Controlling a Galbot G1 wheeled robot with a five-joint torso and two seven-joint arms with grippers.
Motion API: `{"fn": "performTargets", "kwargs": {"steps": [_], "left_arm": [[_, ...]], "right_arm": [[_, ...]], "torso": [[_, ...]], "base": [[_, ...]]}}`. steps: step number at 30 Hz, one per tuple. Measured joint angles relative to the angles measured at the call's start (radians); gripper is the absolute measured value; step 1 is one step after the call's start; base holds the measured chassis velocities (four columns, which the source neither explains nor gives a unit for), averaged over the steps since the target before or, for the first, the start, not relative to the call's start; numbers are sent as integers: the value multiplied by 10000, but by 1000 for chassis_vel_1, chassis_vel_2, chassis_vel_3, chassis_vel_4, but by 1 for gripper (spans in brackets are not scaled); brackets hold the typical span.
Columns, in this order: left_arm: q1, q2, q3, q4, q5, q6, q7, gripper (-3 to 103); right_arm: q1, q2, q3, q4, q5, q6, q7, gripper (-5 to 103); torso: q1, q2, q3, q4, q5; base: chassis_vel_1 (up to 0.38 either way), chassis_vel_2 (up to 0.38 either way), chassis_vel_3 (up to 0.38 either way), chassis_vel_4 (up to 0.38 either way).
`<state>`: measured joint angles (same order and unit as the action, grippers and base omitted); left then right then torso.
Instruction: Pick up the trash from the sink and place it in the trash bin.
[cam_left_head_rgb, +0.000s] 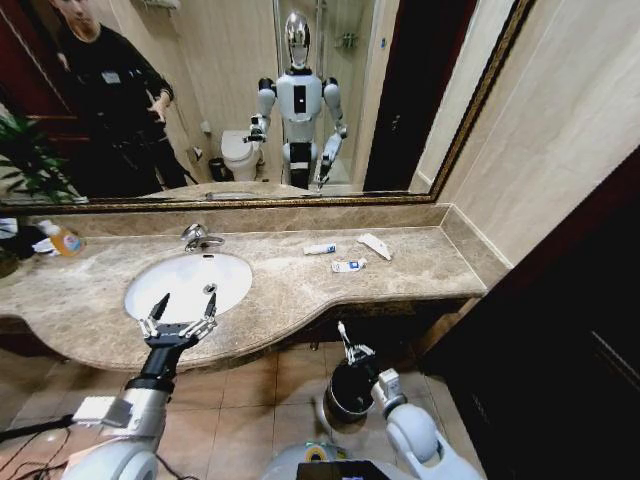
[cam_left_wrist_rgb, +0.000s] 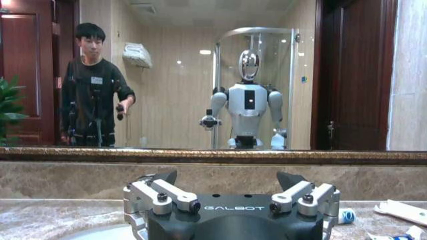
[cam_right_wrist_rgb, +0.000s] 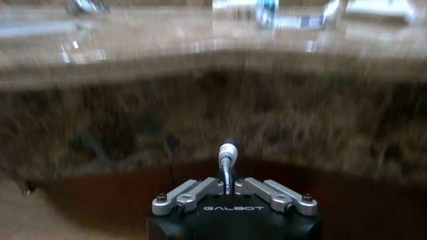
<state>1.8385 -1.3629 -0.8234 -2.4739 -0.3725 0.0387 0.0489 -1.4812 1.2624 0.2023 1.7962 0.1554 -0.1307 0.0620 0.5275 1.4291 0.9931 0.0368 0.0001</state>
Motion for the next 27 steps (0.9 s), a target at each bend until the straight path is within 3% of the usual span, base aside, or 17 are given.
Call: {"fn": "performTargets", "kwargs": {"steps": [6, 12, 19, 20, 23, 25, 27], "left_arm": [[0, 0, 0, 0, 0, 0, 0, 100], [0, 0, 0, 0, 0, 0, 0, 100], [0, 0, 0, 0, 0, 0, 0, 100], [0, 0, 0, 0, 0, 0, 0, 100], [0, 0, 0, 0, 0, 0, 0, 100], [0, 0, 0, 0, 0, 0, 0, 100], [0, 0, 0, 0, 0, 0, 0, 100]], "right_arm": [[487, 487, -68, -1378, -117, 189, -6, 3], [1165, 828, 1, -4076, -327, 999, 78, 3], [1657, 884, -19, -5891, -363, 1888, 469, 2], [1693, 883, -37, -6036, -357, 1989, 563, 7], [1730, 885, -53, -6206, -332, 2164, 635, 7], [1762, 891, -88, -6295, -208, 2317, 680, 23], [1763, 898, -103, -6296, -157, 2339, 692, 28]], "torso": [[0, 0, 0, 1, -2], [0, 0, 0, 1, -1], [0, 0, 1, 1, -1], [0, 0, 1, 1, -1], [0, 0, 0, 0, -1], [0, 0, 1, 1, -1], [0, 0, 0, 0, -1]], "base": [[0, 0, 0, 0], [0, 0, 0, 0], [0, 0, 0, 0], [0, 0, 0, 0], [0, 0, 0, 0], [0, 0, 0, 0], [0, 0, 0, 0]]}}
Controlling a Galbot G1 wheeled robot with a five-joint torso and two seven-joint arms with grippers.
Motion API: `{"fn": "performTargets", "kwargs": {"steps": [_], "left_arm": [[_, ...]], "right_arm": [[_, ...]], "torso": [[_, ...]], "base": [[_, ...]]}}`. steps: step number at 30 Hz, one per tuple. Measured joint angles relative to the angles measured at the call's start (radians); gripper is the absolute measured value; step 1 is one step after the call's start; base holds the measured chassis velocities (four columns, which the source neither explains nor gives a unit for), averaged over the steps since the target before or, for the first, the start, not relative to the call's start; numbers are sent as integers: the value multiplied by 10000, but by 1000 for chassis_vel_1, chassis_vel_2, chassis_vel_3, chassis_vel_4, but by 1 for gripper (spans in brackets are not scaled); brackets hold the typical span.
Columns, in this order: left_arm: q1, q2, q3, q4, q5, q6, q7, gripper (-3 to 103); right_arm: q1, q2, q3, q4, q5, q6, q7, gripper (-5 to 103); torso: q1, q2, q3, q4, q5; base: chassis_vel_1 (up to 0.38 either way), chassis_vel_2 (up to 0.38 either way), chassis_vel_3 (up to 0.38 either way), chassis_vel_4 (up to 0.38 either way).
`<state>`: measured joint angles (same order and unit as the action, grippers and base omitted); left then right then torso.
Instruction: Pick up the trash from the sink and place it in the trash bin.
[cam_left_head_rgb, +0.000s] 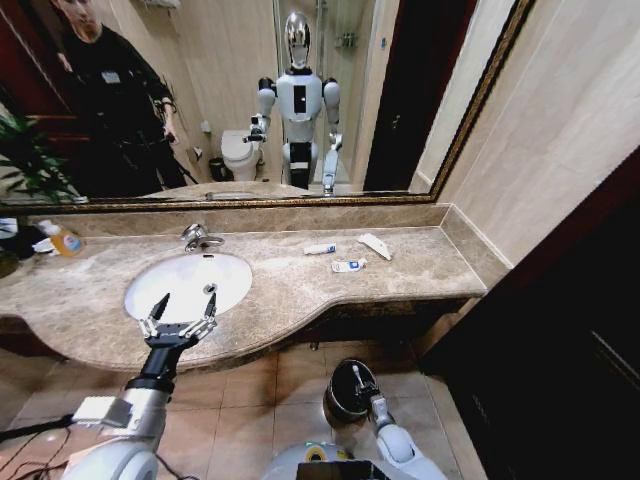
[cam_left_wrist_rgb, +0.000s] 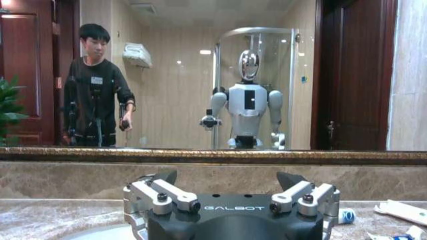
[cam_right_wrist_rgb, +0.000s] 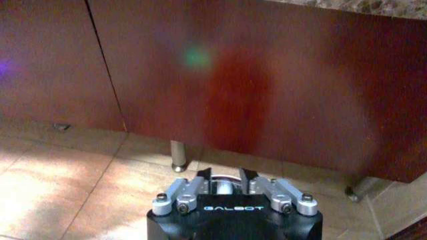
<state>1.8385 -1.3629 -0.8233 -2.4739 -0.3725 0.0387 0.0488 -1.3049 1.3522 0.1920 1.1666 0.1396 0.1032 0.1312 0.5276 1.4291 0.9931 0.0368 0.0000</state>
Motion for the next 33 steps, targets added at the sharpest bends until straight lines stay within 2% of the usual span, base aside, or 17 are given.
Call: {"fn": "performTargets", "kwargs": {"steps": [3, 5, 6, 7, 8, 9, 10, 12, 14, 16, 17, 18, 21, 23, 27, 32, 33], "left_arm": [[0, 0, 0, 0, 0, 0, 0, 100], [0, 0, 0, 0, 0, 0, 0, 100], [0, 0, 0, 0, 0, 0, 0, 100], [0, 0, 0, 0, 0, 0, 0, 100], [0, 0, 0, 0, 0, 0, 0, 100], [0, 0, 0, 0, 0, 0, 0, 100], [0, 0, 0, 0, 0, 0, 0, 100], [0, 0, 0, 0, 0, 0, 0, 100], [0, 0, 0, 0, 0, 0, 0, 100], [0, 0, 0, 0, 0, 0, 0, 100], [0, 0, 0, 0, 0, 0, 0, 100], [0, 0, 0, 0, 0, 0, 0, 100], [0, 0, 0, 0, 0, 0, 0, 100], [0, 0, 0, 0, 0, 0, 0, 100], [0, 0, 0, 0, 0, 0, 0, 100], [0, 0, 0, 0, 0, 0, 0, 100], [0, 0, 0, 0, 0, 0, 0, 100]], "right_arm": [[-58, 11, -30, 77, 19, 30, 10, 44], [-81, -12, -40, 139, -8, 30, 26, 44], [-141, -74, -44, 294, -59, 10, 66, 50], [-216, -154, -36, 492, -88, -72, 83, 50], [-271, -213, -29, 635, -94, -129, 108, 61], [-359, -284, -23, 834, -95, -187, 166, 66], [-359, -284, -23, 834, -95, -187, 166, 66], [-556, -336, -20, 1191, -90, -254, 322, 77], [-632, -324, -15, 1333, -87, -279, 382, 77], [-870, -297, 3, 1902, -23, -409, 601, 88], [-870, -297, 3, 1902, -23, -409, 601, 88], [-1003, -327, 3, 2284, 76, -449, 789, 97], [-1235, -396, -12, 2841, 134, -481, 1053, 99], [-1522, -417, -7, 3619, -231, -430, 1555, 100], [-1791, -444, 39, 4720, -391, -475, 1997, 100], [-2302, -630, 208, 6915, -163, -1094, 2307, 100], [-2302, -630, 208, 6915, -163, -1094, 2307, 100]], "torso": [[0, 0, 0, 0, 1], [0, 0, 0, 0, 1], [0, 0, 0, 0, 1], [0, 0, 0, 0, 1], [0, 0, 0, 0, 0], [0, 0, 0, 0, 0], [0, 0, 0, 0, 0], [0, 0, 0, 0, 0], [0, 0, 0, 0, 0], [0, 0, 0, -1, 1], [0, 0, 0, -1, 1], [0, 0, 0, 0, 0], [0, 0, 0, 0, 0], [0, 0, 0, -1, 0], [0, 0, 0, 0, 0], [0, 0, 0, 0, -1], [0, 0, 0, 0, -1]], "base": [[0, 0, 0, 0], [0, 0, 0, 0], [0, 0, 0, 0], [0, 0, 0, 0], [0, 0, 0, 0], [0, 0, 0, 0], [0, 0, 0, 0], [0, 0, 0, 0], [0, 0, 0, 0], [0, 0, 0, 0], [0, 0, 0, 0], [0, 0, 0, 0], [0, 0, 0, 0], [0, 0, 0, 0], [0, 0, 0, 0], [0, 0, 0, 0], [0, 0, 0, 0]]}}
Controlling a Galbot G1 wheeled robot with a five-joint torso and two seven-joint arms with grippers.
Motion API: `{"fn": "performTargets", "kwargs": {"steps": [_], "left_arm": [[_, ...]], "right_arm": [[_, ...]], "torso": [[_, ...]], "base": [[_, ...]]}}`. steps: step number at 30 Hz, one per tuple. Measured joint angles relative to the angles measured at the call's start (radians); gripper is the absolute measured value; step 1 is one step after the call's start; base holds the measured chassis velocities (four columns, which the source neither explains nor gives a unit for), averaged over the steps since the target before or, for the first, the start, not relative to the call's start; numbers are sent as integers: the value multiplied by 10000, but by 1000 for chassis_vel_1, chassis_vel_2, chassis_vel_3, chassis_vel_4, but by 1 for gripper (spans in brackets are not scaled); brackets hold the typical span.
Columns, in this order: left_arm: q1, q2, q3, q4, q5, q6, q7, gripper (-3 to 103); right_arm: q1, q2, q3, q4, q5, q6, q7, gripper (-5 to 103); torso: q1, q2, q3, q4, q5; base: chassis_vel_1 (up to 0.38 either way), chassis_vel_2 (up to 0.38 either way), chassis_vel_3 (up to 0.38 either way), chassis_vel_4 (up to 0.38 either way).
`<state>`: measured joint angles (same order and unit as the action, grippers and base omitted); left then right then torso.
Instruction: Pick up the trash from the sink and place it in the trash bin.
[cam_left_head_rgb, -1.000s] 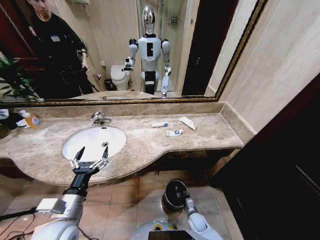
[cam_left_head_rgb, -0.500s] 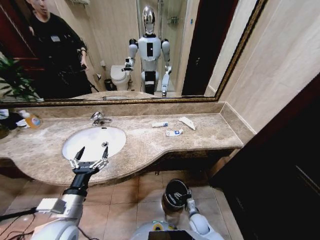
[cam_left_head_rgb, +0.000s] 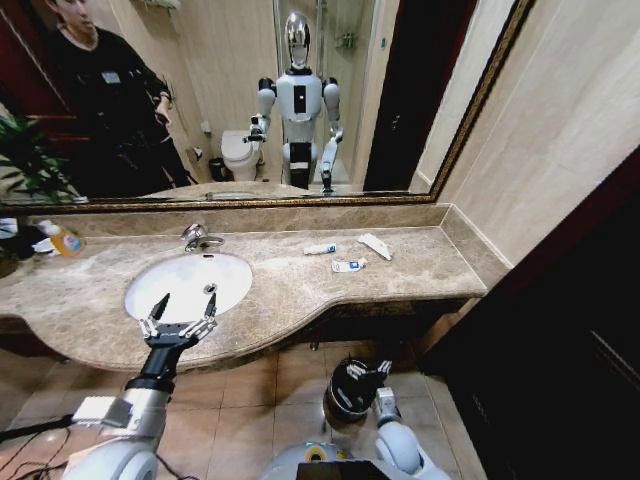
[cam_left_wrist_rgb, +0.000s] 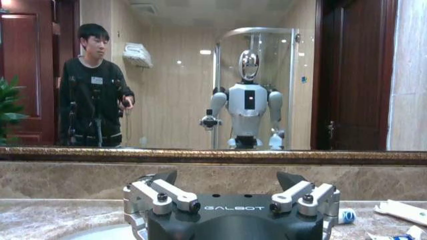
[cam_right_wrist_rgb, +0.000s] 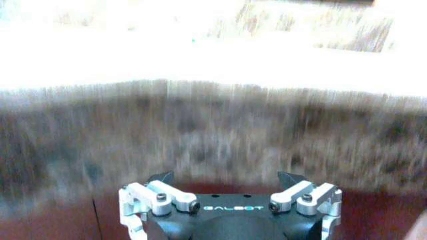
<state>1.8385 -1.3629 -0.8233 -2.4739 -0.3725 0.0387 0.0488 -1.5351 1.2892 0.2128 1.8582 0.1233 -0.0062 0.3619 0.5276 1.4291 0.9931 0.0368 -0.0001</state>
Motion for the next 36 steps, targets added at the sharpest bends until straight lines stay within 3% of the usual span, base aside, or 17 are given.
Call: {"fn": "performTargets", "kwargs": {"steps": [4, 11, 15, 23, 36], "left_arm": [[0, 0, 0, 0, 0, 0, 0, 100], [0, 0, 0, -1, 0, 0, 0, 100], [0, 0, 0, 0, 0, 0, 0, 100], [0, 0, 0, 0, 0, 0, 0, 100], [0, 0, 0, 0, 0, 0, 0, 100]], "right_arm": [[-384, -73, 362, 1904, 471, -1110, -320, 100], [514, -452, 277, 2516, 925, -1880, -221, 100], [1953, -864, 215, 2187, 1549, -2304, -126, 100], [3972, -1566, -194, 794, 2010, -2269, -634, 100], [6949, -1060, -826, -2333, 2741, -2419, -996, 100]], "torso": [[-1, 1, 0, -2, 0], [-1, 0, 0, 0, 0], [1, 0, 1, 1, 1], [1, 0, 2, 0, 2], [1, -1, 2, 1, 2]], "base": [[0, 0, 0, 0], [0, 0, 0, 0], [0, 0, 0, 0], [0, 0, 0, 0], [0, 0, 0, 0]]}}
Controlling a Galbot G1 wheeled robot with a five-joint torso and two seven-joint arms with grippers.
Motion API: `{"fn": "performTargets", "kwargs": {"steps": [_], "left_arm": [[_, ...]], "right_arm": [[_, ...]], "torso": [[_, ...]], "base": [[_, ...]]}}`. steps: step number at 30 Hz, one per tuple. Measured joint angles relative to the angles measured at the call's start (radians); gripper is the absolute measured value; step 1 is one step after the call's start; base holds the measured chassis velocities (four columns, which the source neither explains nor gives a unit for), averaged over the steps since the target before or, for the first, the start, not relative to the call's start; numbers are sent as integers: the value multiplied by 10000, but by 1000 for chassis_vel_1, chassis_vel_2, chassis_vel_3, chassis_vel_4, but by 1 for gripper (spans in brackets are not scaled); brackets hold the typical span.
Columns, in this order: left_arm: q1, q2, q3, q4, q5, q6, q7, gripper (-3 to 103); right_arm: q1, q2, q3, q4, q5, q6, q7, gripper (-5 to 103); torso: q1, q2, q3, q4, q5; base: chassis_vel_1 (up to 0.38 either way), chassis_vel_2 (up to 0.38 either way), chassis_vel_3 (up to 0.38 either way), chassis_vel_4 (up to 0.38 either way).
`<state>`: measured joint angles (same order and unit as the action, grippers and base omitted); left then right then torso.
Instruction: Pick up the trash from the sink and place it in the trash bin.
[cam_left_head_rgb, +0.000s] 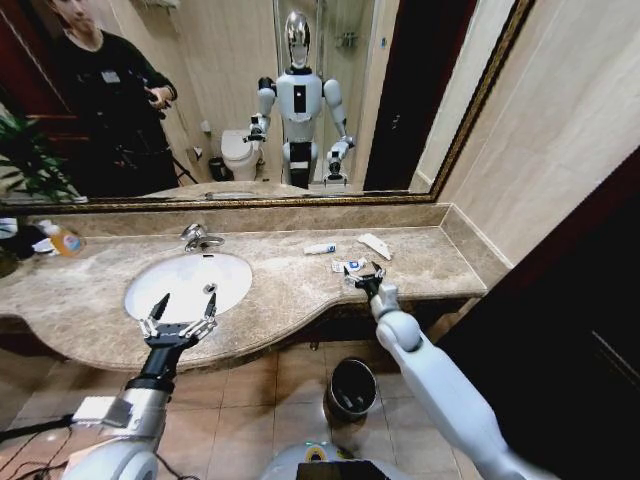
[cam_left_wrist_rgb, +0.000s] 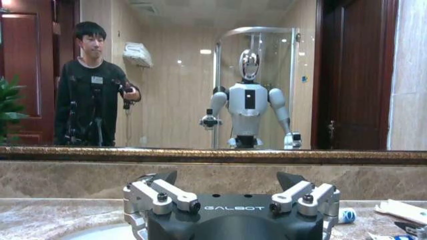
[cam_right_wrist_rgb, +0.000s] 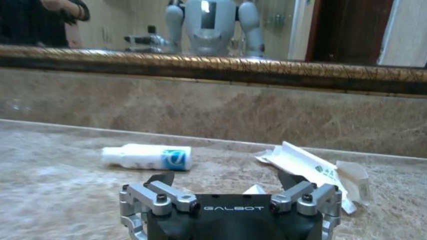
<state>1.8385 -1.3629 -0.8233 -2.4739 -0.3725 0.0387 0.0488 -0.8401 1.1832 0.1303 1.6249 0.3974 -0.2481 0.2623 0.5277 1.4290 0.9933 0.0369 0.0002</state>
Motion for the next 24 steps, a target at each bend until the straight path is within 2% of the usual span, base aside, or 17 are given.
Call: {"fn": "performTargets", "kwargs": {"steps": [6, 17, 19, 20, 23, 24], "left_arm": [[0, 0, 0, 0, 0, 0, 0, 100], [0, 0, 0, 0, 0, 0, 0, 100], [0, 0, 0, 0, 0, 0, 0, 100], [0, 0, 0, 0, 0, 0, 0, 100], [0, 0, 0, 0, 0, 0, 0, 100], [0, 0, 0, 0, 0, 0, 0, 100]], "right_arm": [[739, 215, -9, -1198, -7, 52, -17, 100], [816, 129, -50, -1394, 290, -210, -50, 101], [862, 126, -50, -1505, 342, -221, -58, 95], [862, 126, -50, -1505, 342, -221, -58, 95], [895, 128, -53, -1542, 357, -220, -69, 79], [895, 128, -53, -1542, 357, -220, -69, 79]], "torso": [[0, 0, -1, 0, -1], [-2, 0, -2, -1, -2], [-1, 0, -1, -1, -1], [-1, 0, -1, -1, -1], [-1, 0, -2, -1, -1], [-1, 0, -2, -1, -1]], "base": [[0, 0, 0, 0], [0, 0, 0, 0], [0, 0, 0, 0], [0, 0, 0, 0], [0, 0, 0, 0], [0, 0, 0, 0]]}}
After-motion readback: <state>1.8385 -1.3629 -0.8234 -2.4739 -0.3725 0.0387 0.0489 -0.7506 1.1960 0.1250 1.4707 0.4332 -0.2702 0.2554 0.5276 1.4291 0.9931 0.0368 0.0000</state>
